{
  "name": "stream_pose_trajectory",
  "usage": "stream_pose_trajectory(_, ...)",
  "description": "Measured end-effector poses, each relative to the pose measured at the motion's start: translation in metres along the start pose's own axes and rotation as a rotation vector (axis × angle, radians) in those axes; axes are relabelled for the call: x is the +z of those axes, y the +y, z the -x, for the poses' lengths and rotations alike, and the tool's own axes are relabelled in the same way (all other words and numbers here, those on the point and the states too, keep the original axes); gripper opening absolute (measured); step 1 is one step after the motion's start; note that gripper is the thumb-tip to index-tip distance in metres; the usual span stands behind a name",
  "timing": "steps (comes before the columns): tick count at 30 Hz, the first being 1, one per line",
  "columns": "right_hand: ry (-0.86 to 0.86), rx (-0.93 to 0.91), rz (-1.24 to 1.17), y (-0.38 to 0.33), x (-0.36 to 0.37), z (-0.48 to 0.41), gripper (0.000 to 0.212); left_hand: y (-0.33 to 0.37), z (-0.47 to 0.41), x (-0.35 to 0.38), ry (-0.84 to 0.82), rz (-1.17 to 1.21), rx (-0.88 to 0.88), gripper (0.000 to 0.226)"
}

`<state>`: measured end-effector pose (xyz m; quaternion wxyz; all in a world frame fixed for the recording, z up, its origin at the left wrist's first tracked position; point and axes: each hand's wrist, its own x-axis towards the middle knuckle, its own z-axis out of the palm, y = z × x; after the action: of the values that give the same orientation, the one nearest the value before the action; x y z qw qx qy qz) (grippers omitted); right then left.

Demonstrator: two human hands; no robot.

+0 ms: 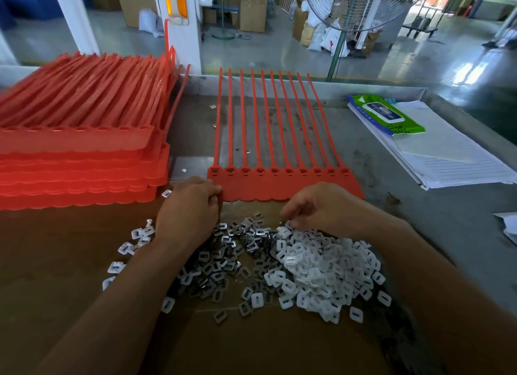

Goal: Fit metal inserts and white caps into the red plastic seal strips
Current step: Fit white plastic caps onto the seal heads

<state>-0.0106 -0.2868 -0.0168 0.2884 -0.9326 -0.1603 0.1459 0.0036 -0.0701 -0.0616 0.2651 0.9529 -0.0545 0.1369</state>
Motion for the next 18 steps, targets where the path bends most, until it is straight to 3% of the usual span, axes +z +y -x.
stream_pose_trajectory(8, 0.026, -0.018, 0.071, -0.001, 0.005, -0.006, 0.019, 0.000, -0.001, 0.000, -0.003, 0.008, 0.002, 0.026)
stream_pose_trajectory(13, 0.019, -0.018, -0.005, -0.003, -0.001, -0.003, 0.016, 0.000, -0.001, 0.000, -0.010, 0.007, -0.006, 0.026)
stream_pose_trajectory(18, 0.122, -0.066, -0.047, -0.011, -0.004, -0.008, 0.014, -0.001, -0.001, 0.000, -0.007, 0.020, 0.000, 0.026)
